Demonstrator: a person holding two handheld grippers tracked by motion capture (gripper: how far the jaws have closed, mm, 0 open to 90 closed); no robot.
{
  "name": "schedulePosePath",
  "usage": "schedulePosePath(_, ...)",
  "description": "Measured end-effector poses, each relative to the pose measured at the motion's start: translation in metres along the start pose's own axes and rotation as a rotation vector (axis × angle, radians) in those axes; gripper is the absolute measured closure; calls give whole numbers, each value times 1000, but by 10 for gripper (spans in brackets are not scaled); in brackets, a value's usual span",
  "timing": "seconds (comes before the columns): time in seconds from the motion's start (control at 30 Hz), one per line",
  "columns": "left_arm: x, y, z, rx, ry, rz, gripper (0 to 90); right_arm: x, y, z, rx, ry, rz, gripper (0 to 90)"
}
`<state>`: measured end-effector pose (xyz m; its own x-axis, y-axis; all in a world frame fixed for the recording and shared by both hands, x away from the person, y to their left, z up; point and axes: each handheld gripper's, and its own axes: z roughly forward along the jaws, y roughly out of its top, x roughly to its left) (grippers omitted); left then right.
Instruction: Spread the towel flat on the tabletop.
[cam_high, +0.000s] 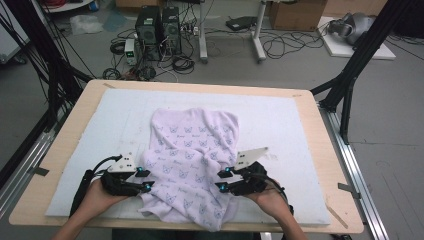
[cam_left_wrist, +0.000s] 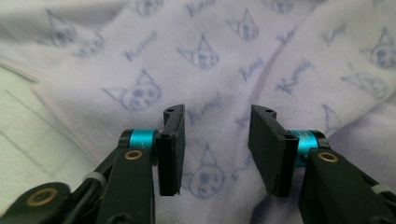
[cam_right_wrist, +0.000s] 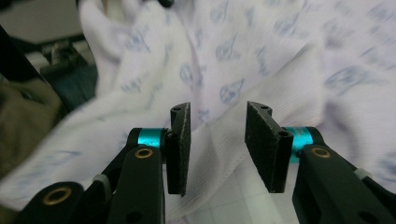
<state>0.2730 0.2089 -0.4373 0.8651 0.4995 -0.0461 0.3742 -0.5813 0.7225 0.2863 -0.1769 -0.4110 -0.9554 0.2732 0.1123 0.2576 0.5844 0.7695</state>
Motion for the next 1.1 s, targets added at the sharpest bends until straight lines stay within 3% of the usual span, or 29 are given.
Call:
schedulePosePath(0.1, -1, -4, 1, -24, -44, -18, 751, 1, -7, 19, 72, 1, -14, 677)
schedulePosePath(0.17, -5, -2, 1, -18, -34, 3, 836, 3, -11, 28, 114, 15, -19, 777)
schedulePosePath(0.23, -9, -1, -1, -18, -19, 25, 878, 5, -13, 29, 98, 24, -22, 850)
schedulePosePath(0.37, -15, -4, -9, -33, -31, 19, 895, 15, -13, 24, 102, 36, -38, 866)
schedulePosePath(0.57, -23, -9, -25, -60, -22, 31, 894, 30, -17, 11, 66, 39, -43, 867)
schedulePosePath(0.6, -22, -8, -27, -64, -11, 26, 876, 33, -18, 6, 54, 39, -40, 867)
schedulePosePath(0.67, -17, -5, -29, -75, 28, -13, 706, 33, -18, -4, 29, 12, -47, 865)
schedulePosePath(0.83, -4, 3, -23, -94, 37, -21, 594, 13, -10, -31, -43, -87, 6, 808)
schedulePosePath(0.93, -1, 5, -12, -71, 31, -20, 557, 13, -7, -23, -46, -59, -1, 696)
schedulePosePath(1.1, 4, 5, 2, -33, -7, -24, 531, 9, -6, 2, -10, -44, 0, 604)
